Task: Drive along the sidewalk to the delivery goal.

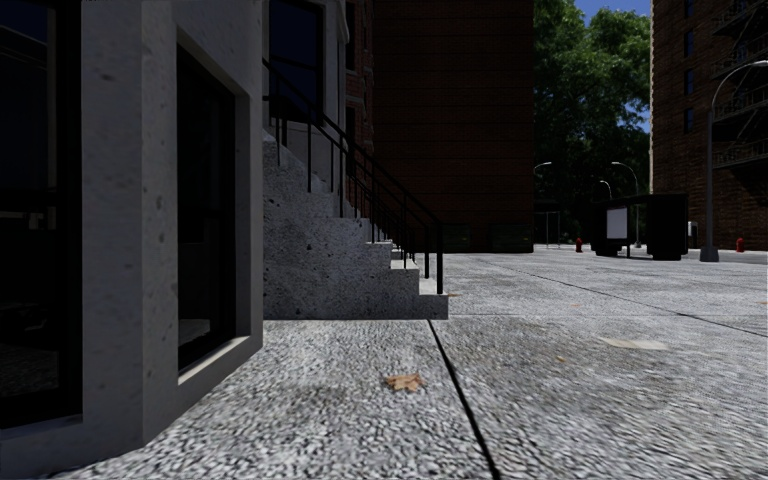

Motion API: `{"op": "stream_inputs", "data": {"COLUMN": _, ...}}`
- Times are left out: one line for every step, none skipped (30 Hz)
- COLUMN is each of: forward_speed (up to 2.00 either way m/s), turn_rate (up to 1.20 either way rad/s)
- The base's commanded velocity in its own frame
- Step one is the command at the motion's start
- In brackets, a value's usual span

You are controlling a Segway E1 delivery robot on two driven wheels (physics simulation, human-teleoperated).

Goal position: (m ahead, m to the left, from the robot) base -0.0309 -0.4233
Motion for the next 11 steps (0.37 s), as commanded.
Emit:
{"op": "stream_inputs", "data": {"forward_speed": 0.0, "turn_rate": 0.0}}
{"op": "stream_inputs", "data": {"forward_speed": 0.0, "turn_rate": 0.0}}
{"op": "stream_inputs", "data": {"forward_speed": 0.0, "turn_rate": 0.0}}
{"op": "stream_inputs", "data": {"forward_speed": 0.0, "turn_rate": 0.0}}
{"op": "stream_inputs", "data": {"forward_speed": 0.0, "turn_rate": 0.0}}
{"op": "stream_inputs", "data": {"forward_speed": 0.0, "turn_rate": 0.0}}
{"op": "stream_inputs", "data": {"forward_speed": 0.0, "turn_rate": 0.0}}
{"op": "stream_inputs", "data": {"forward_speed": 0.0, "turn_rate": 0.0}}
{"op": "stream_inputs", "data": {"forward_speed": 0.0, "turn_rate": 0.0}}
{"op": "stream_inputs", "data": {"forward_speed": 0.0, "turn_rate": 0.0}}
{"op": "stream_inputs", "data": {"forward_speed": 0.0, "turn_rate": 0.0}}
